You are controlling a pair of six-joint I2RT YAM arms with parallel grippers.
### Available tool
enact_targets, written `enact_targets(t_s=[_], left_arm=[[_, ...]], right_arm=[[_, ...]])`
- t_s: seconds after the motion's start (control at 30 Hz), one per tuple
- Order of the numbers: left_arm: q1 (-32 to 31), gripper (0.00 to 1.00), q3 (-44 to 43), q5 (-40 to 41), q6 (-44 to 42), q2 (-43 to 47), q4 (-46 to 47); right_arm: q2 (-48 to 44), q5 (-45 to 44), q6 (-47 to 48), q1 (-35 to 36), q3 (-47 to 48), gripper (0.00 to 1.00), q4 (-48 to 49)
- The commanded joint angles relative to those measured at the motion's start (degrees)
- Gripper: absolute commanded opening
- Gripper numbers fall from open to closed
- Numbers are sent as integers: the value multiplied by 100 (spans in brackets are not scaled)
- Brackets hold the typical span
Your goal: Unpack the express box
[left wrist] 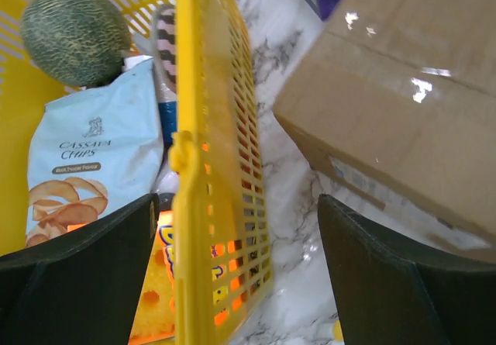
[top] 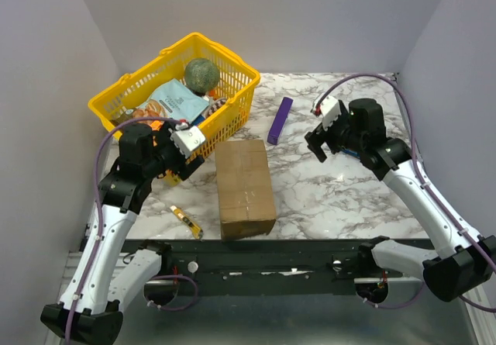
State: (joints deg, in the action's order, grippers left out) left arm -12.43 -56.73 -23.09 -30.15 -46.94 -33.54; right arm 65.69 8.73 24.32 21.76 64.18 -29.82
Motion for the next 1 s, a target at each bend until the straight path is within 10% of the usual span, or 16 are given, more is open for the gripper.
enact_targets(t_s=[0.0, 0.33, 0.6, 0.97], left_arm=[[-190, 84, 320, -485, -1570, 378, -1365], [-963, 38, 944, -942, -2847, -279, -1595], [-1456, 27, 1315, -680, -1918, -1334, 742], [-1069, 13, -381, 261, -2294, -3373, 804]], right_arm=[[-48, 918, 757, 153, -82, 100, -873], [-74, 1824, 1435, 215, -161, 88, -1683], [-443, 2010, 1472, 224, -538, 74, -2055], [-312, 2000, 1524, 224, -425, 74, -1615]])
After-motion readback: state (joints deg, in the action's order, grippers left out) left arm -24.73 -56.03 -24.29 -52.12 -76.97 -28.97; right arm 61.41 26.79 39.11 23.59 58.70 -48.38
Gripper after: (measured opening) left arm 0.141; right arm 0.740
